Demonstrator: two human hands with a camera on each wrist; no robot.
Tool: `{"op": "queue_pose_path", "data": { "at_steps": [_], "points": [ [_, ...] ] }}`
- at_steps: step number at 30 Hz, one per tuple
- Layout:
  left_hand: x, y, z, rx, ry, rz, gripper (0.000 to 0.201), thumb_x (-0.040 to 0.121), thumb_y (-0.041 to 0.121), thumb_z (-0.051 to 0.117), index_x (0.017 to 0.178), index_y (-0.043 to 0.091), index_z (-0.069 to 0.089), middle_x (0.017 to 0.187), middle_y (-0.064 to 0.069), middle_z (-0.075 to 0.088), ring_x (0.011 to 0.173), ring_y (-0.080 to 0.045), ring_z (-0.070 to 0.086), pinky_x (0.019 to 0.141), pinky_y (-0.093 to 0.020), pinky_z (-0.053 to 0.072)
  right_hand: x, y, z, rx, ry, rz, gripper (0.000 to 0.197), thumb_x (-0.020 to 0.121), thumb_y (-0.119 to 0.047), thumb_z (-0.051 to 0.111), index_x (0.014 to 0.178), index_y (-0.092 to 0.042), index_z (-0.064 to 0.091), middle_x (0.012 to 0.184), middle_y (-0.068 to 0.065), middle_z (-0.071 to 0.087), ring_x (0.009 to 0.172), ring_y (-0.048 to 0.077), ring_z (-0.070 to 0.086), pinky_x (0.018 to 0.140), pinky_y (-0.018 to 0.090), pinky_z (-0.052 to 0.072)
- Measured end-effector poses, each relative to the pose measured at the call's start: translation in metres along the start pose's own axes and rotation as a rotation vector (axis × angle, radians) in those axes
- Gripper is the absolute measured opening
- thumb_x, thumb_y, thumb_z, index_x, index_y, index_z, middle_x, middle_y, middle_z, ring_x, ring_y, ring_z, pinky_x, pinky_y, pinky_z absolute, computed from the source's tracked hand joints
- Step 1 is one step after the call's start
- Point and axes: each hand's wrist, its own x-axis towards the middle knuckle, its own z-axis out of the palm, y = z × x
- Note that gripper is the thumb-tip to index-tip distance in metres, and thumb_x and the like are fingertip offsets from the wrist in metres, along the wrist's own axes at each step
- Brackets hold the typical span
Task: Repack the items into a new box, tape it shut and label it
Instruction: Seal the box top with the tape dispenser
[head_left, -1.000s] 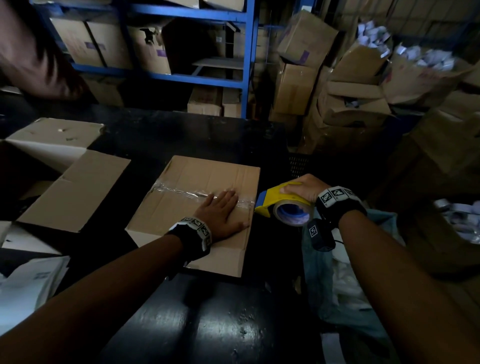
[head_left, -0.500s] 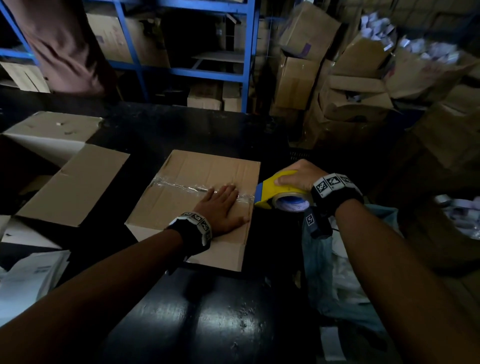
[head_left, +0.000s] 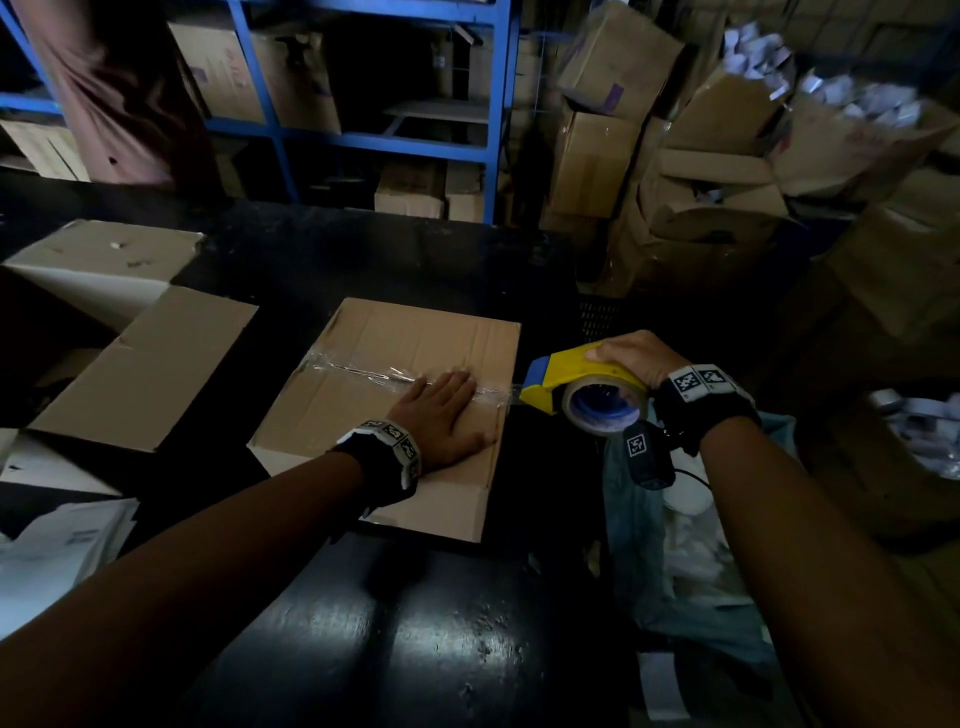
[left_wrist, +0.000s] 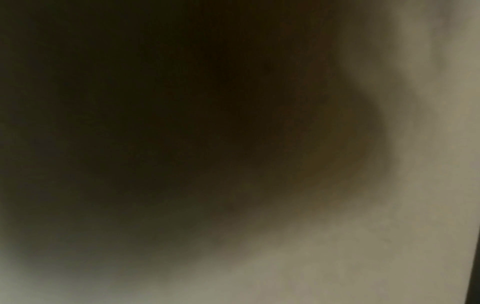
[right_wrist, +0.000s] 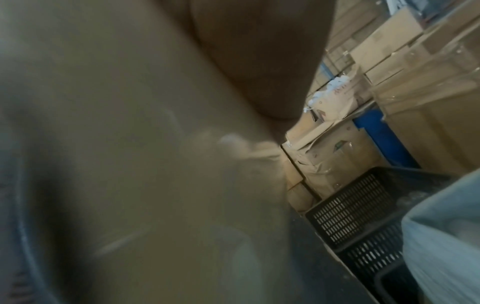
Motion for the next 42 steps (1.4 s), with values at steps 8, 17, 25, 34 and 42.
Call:
{"op": "queue_pose_path", "data": {
  "at_steps": [8,17,25,34,42],
  "points": [
    [0.000,0.002,-0.003,0.002,-0.014,-0.008,0.102,0.067,0.080,0.004,0.149,0.020,0.004,0.159,0.002,0.000,0.146,-0.013,-0.001,0.119,-0.042,0.001,-0.001,0.003,-0.008,-0.002,0.006,-0.017,0.006,0.082,-0.020,0.070,0.080,-0.017,0.075,0.096,0.014,0.072,0.093,0.031,0.067,0.097,0.047,0.050],
    [0.000,0.002,-0.001,0.014,-0.007,-0.003,0.098,0.071,0.079,0.005,0.149,0.020,0.003,0.159,0.002,-0.003,0.145,-0.012,-0.003,0.119,-0.041,-0.001,-0.010,0.001,0.009,-0.144,-0.073,-0.012,0.021,0.068,-0.041,0.077,0.082,-0.025,0.074,0.099,0.008,0.073,0.098,0.026,0.067,0.096,0.042,0.050],
    [0.000,0.002,0.001,0.015,-0.017,-0.005,0.098,0.072,0.079,0.006,0.149,0.020,0.000,0.159,0.001,-0.005,0.145,-0.012,-0.004,0.119,-0.041,-0.003,-0.002,0.001,0.026,-0.189,-0.065,-0.030,0.028,0.065,-0.045,0.077,0.086,-0.026,0.075,0.097,0.000,0.073,0.095,0.019,0.067,0.095,0.036,0.050],
    [0.002,-0.001,0.002,0.025,-0.025,0.011,0.094,0.075,0.078,0.009,0.149,0.019,-0.001,0.159,0.000,-0.006,0.145,-0.013,-0.005,0.119,-0.043,-0.003,-0.010,-0.010,0.036,-0.457,-0.091,-0.222,0.024,0.077,-0.023,0.075,0.101,-0.021,0.076,0.095,0.003,0.074,0.092,0.016,0.068,0.086,0.030,0.053],
    [0.002,-0.001,0.004,0.032,-0.010,0.013,0.097,0.073,0.078,0.006,0.149,0.018,0.000,0.159,-0.001,-0.004,0.146,-0.014,-0.003,0.119,-0.042,-0.002,-0.014,0.024,0.066,-0.632,-0.068,-0.112,0.035,0.082,-0.044,0.061,0.107,-0.021,0.071,0.112,0.007,0.070,0.107,0.026,0.063,0.088,0.029,0.050]
  ]
}}
